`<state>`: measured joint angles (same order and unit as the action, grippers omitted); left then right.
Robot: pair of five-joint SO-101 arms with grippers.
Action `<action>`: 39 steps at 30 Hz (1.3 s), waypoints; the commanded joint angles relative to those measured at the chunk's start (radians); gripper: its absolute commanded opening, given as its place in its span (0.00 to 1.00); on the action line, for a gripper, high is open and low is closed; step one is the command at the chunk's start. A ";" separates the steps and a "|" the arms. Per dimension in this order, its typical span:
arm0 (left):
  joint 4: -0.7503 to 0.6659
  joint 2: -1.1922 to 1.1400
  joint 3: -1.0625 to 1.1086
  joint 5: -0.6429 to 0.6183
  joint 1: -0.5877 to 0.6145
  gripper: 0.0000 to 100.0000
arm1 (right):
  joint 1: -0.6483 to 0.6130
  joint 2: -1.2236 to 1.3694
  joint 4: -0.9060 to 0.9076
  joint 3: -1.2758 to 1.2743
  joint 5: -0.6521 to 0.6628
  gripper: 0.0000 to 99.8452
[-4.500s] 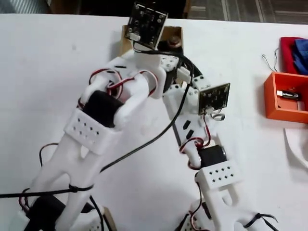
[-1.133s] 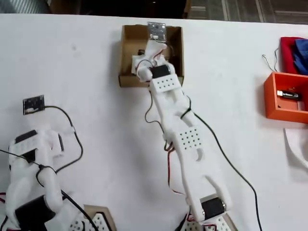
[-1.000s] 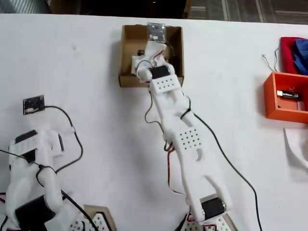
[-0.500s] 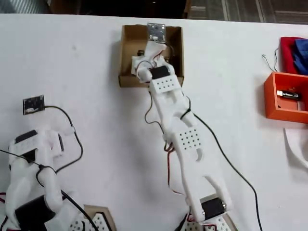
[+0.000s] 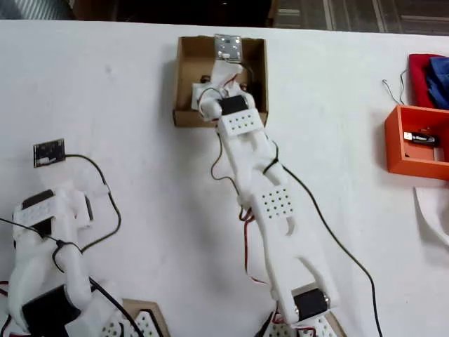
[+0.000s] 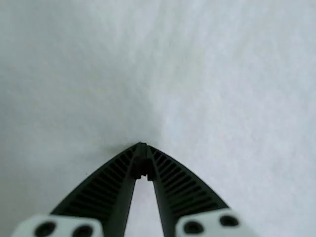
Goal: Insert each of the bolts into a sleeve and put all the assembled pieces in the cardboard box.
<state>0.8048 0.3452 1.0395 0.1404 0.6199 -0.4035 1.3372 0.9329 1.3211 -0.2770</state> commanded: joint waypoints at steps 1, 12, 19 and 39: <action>-0.011 0.012 -0.001 -0.003 0.011 0.03 | -0.002 -0.001 0.027 0.002 -0.008 0.02; -0.011 0.012 -0.001 -0.003 0.011 0.03 | -0.005 -0.002 0.071 0.005 -0.006 0.02; -0.011 0.012 -0.001 -0.003 0.011 0.03 | -0.007 -0.002 0.068 0.005 -0.006 0.02; -0.011 0.012 -0.001 -0.003 0.011 0.03 | 0.022 -0.051 0.054 0.176 -0.006 0.09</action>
<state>0.8048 0.3452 1.0395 0.1404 0.6199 -0.4097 1.3418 0.9912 1.3901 -0.2770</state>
